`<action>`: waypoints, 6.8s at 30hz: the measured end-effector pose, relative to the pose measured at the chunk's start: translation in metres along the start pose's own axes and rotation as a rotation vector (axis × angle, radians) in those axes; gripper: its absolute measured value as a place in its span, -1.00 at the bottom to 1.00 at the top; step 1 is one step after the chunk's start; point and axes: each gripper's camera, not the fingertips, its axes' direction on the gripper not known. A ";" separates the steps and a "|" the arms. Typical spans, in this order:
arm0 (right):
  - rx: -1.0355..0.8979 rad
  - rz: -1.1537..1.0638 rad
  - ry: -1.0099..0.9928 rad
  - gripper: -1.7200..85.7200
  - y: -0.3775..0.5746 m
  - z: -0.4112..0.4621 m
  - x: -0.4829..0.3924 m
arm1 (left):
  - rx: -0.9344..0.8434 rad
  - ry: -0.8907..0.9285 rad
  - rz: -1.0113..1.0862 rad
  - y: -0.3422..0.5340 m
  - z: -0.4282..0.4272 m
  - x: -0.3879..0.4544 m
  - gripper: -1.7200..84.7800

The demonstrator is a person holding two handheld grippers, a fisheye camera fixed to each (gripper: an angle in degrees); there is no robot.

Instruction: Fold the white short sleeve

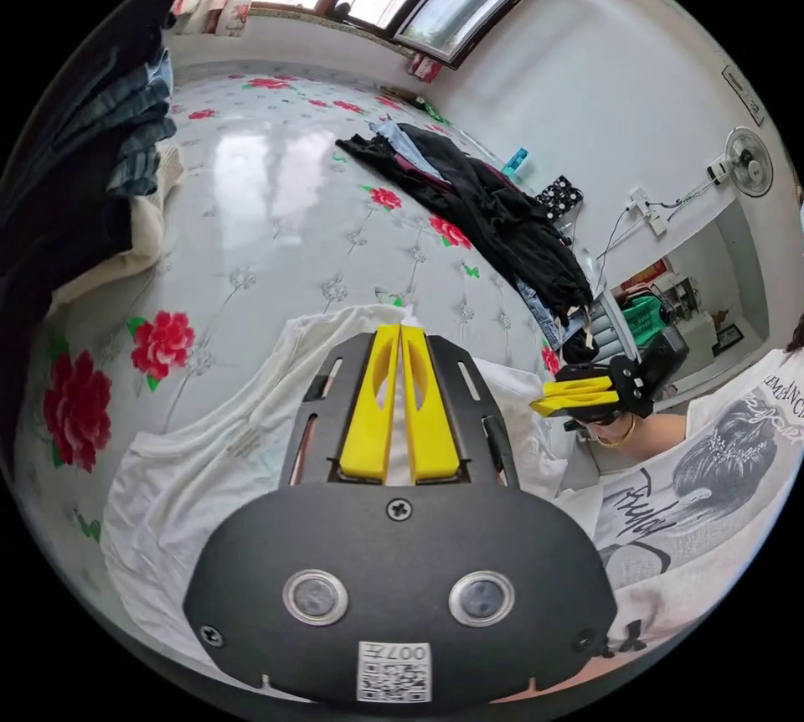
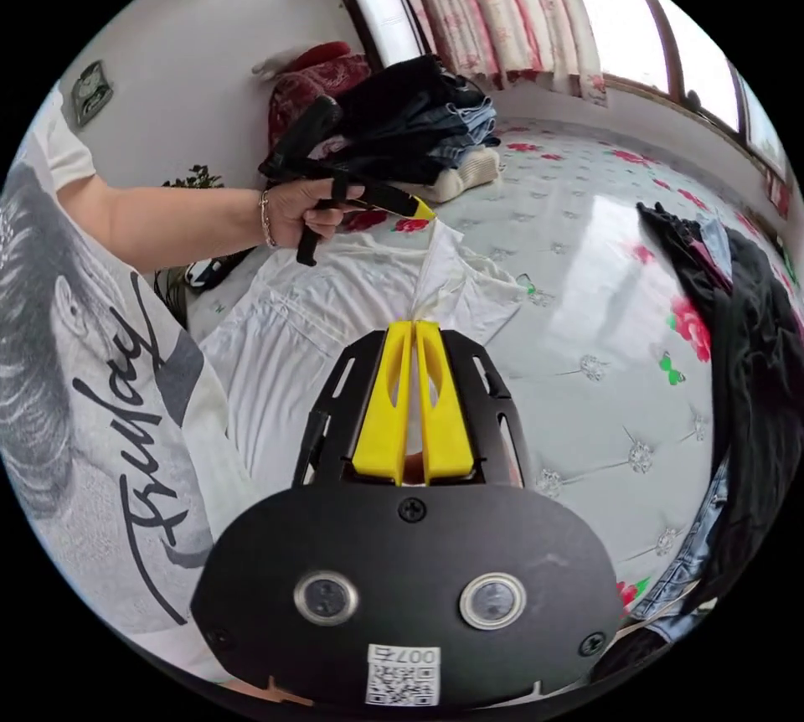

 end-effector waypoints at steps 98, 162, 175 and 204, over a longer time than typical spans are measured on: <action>-0.338 -0.048 0.116 -0.85 -0.086 0.227 0.122 | -0.165 0.006 0.139 -0.007 -0.070 0.334 -0.83; -0.489 -0.817 -0.200 -0.95 -0.058 0.631 -0.017 | 0.372 -0.173 -0.820 -0.031 -0.661 0.099 -0.83; -0.496 -0.375 -0.233 -0.88 0.021 0.514 0.195 | 0.393 -0.043 -0.738 -0.048 -0.726 0.099 -0.76; -0.272 -0.752 -0.354 -0.97 -0.053 0.523 0.014 | 0.734 -0.196 -0.769 -0.004 -0.797 0.274 -0.98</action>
